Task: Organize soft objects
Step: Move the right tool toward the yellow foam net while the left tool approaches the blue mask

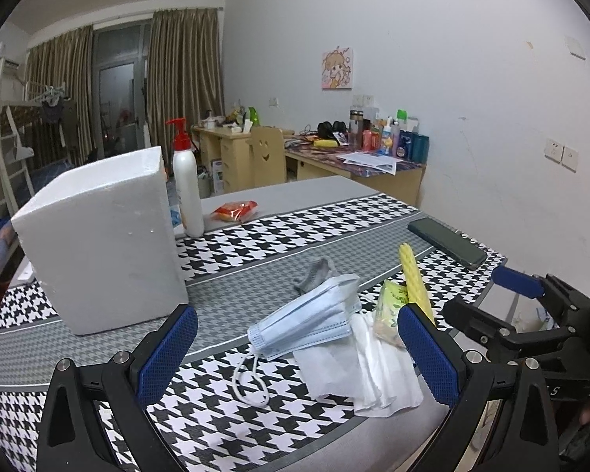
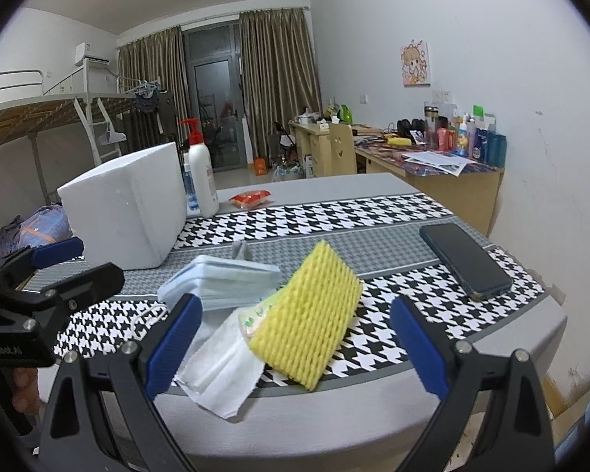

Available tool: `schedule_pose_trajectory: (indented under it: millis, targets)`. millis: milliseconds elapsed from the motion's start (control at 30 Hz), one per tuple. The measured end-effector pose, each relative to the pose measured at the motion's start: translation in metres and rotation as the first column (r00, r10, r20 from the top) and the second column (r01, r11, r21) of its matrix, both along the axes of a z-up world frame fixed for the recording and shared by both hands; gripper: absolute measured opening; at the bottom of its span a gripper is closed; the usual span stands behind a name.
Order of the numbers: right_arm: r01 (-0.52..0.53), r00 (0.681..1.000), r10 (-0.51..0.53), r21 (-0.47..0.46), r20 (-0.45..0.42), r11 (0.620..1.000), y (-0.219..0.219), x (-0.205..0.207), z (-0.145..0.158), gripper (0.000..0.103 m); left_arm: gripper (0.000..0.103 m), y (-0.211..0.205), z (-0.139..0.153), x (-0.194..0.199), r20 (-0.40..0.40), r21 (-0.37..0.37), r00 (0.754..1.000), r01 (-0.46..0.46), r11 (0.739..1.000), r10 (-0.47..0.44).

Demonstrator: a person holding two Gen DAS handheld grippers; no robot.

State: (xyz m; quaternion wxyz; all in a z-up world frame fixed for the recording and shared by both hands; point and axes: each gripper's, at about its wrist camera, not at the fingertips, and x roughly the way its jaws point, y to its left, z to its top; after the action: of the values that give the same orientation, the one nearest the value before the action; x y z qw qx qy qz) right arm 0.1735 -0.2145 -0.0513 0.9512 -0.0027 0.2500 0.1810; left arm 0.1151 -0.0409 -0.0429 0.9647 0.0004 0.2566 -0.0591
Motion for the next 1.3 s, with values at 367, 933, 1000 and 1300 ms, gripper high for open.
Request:
schedule_pose_trajectory:
  millis: [367, 933, 1000, 1300]
  targets:
    - [-0.027, 0.997, 0.027, -0.003, -0.069, 1.0, 0.0, 0.02, -0.014, 0.098, 0.102, -0.004, -0.01, 0.018, -0.036, -0.002, 0.999, -0.015, 1.0, 0.015]
    - [-0.02, 0.987, 0.027, 0.045, -0.157, 0.999, 0.0, 0.036, -0.026, 0.095, 0.102, -0.006, -0.023, 0.04, -0.079, -0.001, 0.997, -0.022, 1.0, 0.022]
    - [-0.025, 0.984, 0.033, 0.045, -0.177, 0.999, 0.002, 0.039, -0.029, 0.087, 0.102, -0.008, -0.026, 0.043, -0.089, 0.003, 0.996, -0.017, 1.0, 0.017]
    - [0.034, 0.965, -0.016, 0.064, -0.261, 0.997, -0.018, 0.048, -0.038, 0.067, 0.102, -0.015, -0.031, 0.051, -0.118, -0.01, 0.993, 0.005, 1.0, -0.006]
